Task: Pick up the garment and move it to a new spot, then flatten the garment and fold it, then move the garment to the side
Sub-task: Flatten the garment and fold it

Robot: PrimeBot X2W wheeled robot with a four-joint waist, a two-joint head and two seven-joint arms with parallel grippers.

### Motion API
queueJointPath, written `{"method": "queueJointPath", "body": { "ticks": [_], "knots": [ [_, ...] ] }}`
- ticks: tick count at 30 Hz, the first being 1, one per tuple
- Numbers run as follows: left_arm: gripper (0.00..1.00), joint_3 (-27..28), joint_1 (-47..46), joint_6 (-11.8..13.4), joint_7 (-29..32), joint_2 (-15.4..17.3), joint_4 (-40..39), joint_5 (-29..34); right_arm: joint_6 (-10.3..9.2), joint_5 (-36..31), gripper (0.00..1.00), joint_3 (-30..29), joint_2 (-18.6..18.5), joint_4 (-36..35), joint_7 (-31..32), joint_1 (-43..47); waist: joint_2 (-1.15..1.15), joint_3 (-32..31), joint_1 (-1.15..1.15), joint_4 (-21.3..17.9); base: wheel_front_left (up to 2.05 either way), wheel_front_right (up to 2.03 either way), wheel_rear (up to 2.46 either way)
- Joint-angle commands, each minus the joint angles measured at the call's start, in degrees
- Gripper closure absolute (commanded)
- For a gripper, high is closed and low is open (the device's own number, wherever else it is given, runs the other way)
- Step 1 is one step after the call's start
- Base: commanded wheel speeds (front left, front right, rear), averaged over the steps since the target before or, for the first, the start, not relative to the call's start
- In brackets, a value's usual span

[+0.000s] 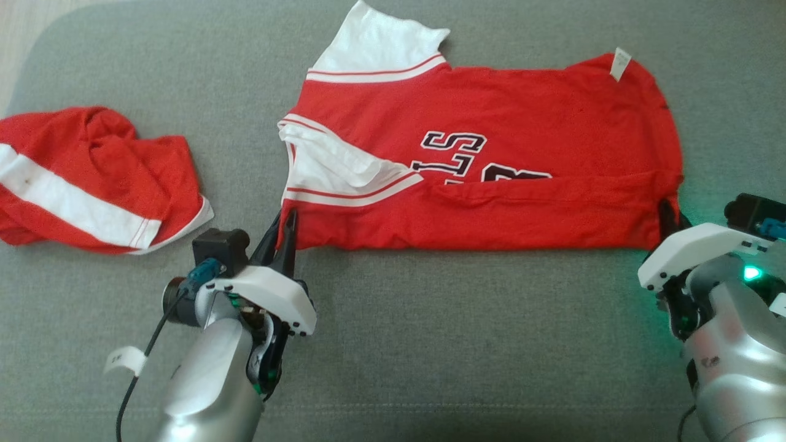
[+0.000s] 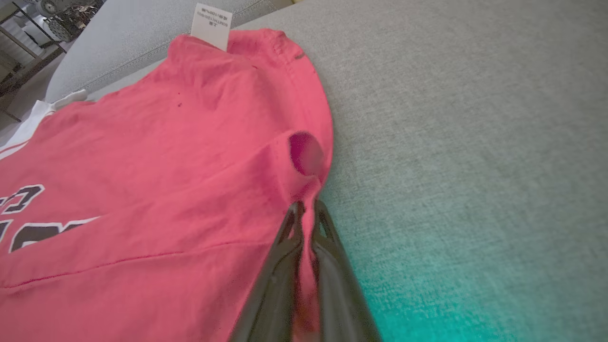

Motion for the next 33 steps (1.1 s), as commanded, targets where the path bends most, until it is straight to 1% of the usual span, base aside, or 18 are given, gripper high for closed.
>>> {"method": "queueJointPath", "body": {
  "ticks": [1, 7, 8, 10, 12, 13, 18, 22, 26, 30, 31, 32, 33],
  "knots": [
    [1.0, 1.65, -1.42, 0.44, -0.71, 0.89, -1.08, -0.13, -0.04, 0.68, 1.0, 1.96, -0.52, -1.19, -0.16, -0.37, 0.0, -0.82, 0.0, -0.39, 0.0, 0.0, 0.0],
    [1.0, 2.37, -0.25, 0.27, -0.71, 1.04, -0.46, 0.16, -0.04, 3.44, 1.0, 5.16, -3.51, -2.54, 0.9, 0.28, 0.0, -3.85, 0.0, -1.06, 0.0, 0.0, 0.0],
    [1.0, 2.37, -0.25, 0.27, -0.71, 1.04, -0.46, 0.16, -0.04, 3.44, 1.0, 5.16, -3.51, -2.54, 0.9, 0.28, 0.0, -3.85, 0.0, -1.06, 0.0, 0.0, 0.0],
    [1.0, 2.8, 0.63, 0.1, -0.71, 1.17, -0.35, 0.18, -0.04, 4.94, 1.0, 6.6, -5.28, -3.47, 2.61, 0.77, 0.0, -5.45, 0.0, -1.1, 0.0, 0.0, 0.0],
    [1.0, 3.16, 1.36, -0.08, -0.71, 1.3, -0.53, 0.13, -0.04, 6.11, 1.0, 7.56, -6.42, -4.35, 4.03, 1.31, 0.0, -6.57, 0.0, -1.07, 0.0, 0.0, 0.0],
    [1.0, 3.16, 1.36, -0.08, -0.71, 1.3, -0.53, 0.13, -0.04, 6.11, 1.0, 7.56, -6.42, -4.35, 4.03, 1.31, 0.0, -6.57, 0.0, -1.07, 0.0, 0.0, 0.0],
    [1.0, 3.62, 3.91, -0.46, -0.71, 1.84, -1.38, 0.15, -0.04, 8.24, 1.0, 10.0, -9.31, -6.21, 9.16, 3.64, 0.0, -9.18, 0.0, -1.0, 0.0, 0.0, 0.0],
    [1.0, 1.9, 7.7, -1.47, -0.29, 2.29, -1.65, 0.61, -0.04, 10.21, 1.0, 11.46, -11.05, -8.38, 14.57, 7.93, 0.0, -11.42, 0.0, -1.18, 0.0, 0.0, 0.0],
    [1.0, -0.02, 11.03, -2.33, 0.98, 2.21, -2.69, 0.58, -0.04, 11.24, 1.0, 11.67, -11.47, -11.09, 17.28, 12.26, 0.0, -12.31, 0.0, -1.47, 0.0, 0.0, 0.0],
    [1.0, -1.27, 13.79, -2.43, 2.39, 2.18, -3.78, 0.46, -0.04, 11.57, 1.0, 10.99, -11.3, -13.98, 18.44, 16.18, 0.0, -12.53, 0.0, -2.01, 0.0, 0.0, 0.0],
    [1.0, -1.45, 14.31, -2.38, 2.86, 2.2, -3.91, 0.36, -0.04, 11.19, 0.54, 10.35, -11.29, -14.54, 18.02, 16.78, 0.0, -12.51, 0.0, -2.16, 0.0, 0.0, 0.0],
    [0.73, -1.59, 14.71, -2.27, 3.3, 2.26, -4.02, 0.31, -0.04, 10.73, 0.0, 9.51, -11.17, -14.99, 17.43, 17.27, 0.0, -12.49, 0.0, -2.3, 0.0, 0.0, 0.0],
    [0.07, -1.64, 14.97, -2.1, 3.49, 2.35, -4.23, 0.29, -0.04, 10.24, 0.0, 8.68, -10.92, -15.54, 16.74, 17.64, 0.0, -12.46, 0.0, -2.44, 0.0, 0.0, 0.0]
  ]
}}
